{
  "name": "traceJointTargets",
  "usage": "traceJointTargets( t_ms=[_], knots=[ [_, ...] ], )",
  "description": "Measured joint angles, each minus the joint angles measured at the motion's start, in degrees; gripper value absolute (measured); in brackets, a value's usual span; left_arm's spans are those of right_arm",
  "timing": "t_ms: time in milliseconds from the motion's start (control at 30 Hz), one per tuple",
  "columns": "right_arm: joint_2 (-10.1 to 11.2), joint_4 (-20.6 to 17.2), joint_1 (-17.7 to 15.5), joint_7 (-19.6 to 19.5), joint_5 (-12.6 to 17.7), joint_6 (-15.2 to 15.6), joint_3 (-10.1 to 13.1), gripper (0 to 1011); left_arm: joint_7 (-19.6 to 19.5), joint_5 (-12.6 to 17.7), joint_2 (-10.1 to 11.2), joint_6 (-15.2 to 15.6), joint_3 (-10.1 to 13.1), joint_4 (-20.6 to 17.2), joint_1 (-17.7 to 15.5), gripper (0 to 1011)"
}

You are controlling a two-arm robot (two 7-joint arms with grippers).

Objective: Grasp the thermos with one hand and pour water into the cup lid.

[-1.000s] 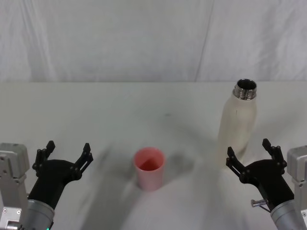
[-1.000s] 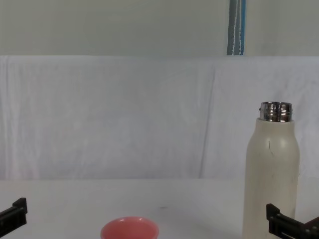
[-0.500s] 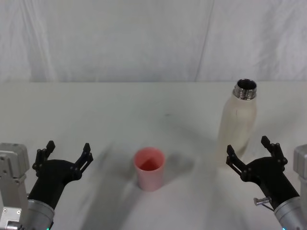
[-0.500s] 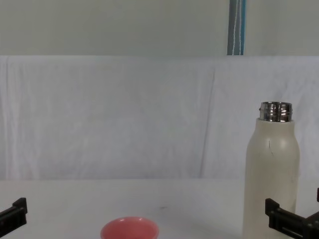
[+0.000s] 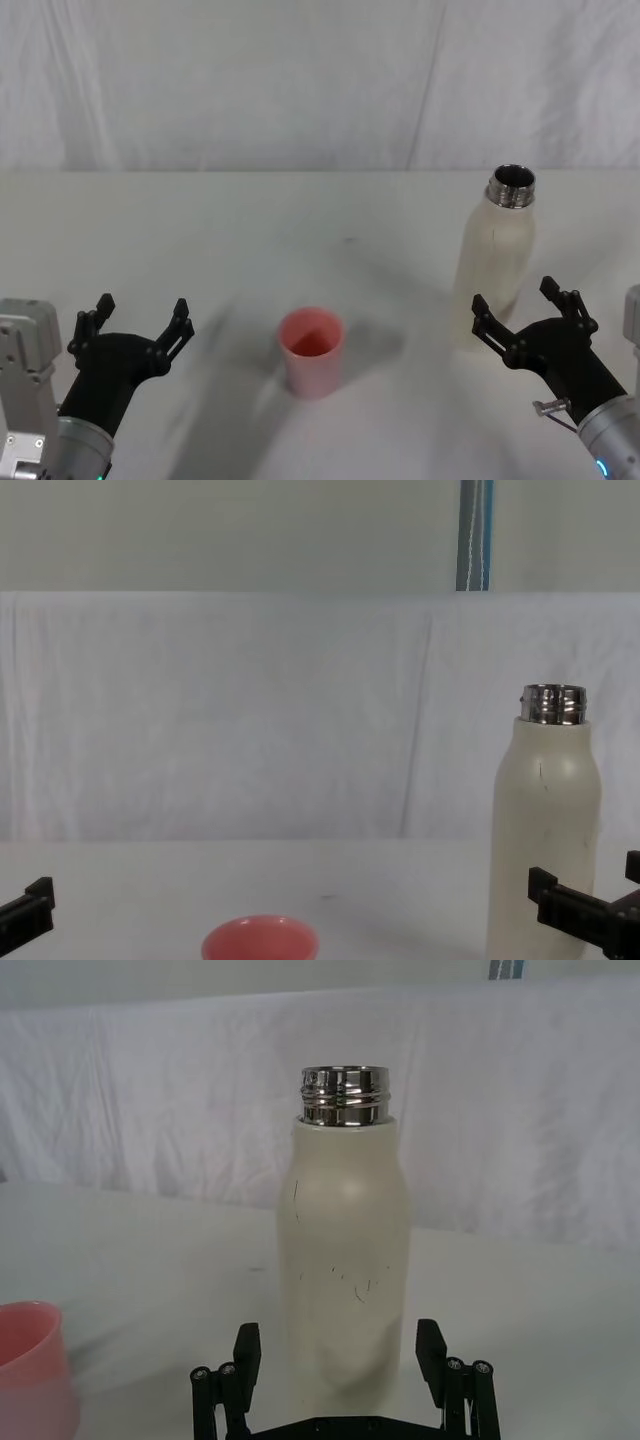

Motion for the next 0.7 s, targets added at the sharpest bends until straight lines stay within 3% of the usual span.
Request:
traceJointTargets(
  t_ms=[700],
  knots=[
    [0.99, 3.15, 3.94, 2.28, 1.26, 2.17, -0.06, 1002, 0.0, 0.0, 0.0, 0.0, 0.0, 0.0, 0.0, 1001]
  ],
)
